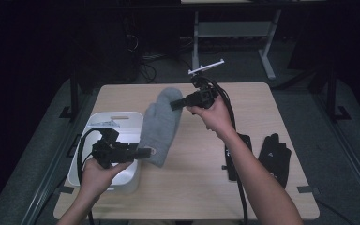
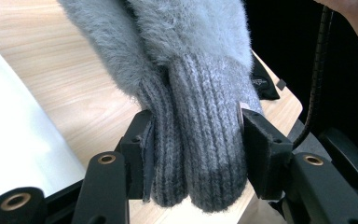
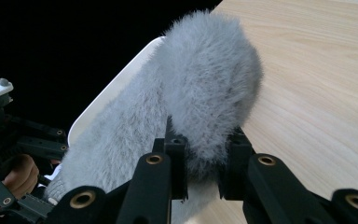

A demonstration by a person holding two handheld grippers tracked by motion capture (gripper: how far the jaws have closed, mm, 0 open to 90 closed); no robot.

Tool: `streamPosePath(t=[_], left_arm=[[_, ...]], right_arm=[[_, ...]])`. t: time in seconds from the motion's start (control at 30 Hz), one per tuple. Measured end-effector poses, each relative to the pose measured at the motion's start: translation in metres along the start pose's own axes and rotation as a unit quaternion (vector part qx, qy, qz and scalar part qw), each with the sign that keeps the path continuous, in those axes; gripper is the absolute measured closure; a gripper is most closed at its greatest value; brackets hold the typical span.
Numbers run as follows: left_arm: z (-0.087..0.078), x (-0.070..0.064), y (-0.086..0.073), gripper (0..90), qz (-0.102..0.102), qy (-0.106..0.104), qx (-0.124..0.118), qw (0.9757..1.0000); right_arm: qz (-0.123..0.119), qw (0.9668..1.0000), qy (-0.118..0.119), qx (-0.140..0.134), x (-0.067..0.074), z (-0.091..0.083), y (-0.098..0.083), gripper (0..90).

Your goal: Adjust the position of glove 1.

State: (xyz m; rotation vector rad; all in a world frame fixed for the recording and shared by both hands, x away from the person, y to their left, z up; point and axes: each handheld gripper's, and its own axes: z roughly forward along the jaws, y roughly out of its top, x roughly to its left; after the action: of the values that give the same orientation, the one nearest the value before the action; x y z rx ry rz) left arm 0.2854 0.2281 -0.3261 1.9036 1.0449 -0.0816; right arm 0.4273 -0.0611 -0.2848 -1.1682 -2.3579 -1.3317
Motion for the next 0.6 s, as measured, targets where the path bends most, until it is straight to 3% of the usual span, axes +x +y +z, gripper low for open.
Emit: streamPosePath(t=[0.6], left_arm=[[-0.023,0.017,-0.007,49.7,-0.011,0.018,-0.004,0.9998]], right_arm=[[-0.009,0.9998,0.014,0.008,0.013,0.03,0.016,76.5]])
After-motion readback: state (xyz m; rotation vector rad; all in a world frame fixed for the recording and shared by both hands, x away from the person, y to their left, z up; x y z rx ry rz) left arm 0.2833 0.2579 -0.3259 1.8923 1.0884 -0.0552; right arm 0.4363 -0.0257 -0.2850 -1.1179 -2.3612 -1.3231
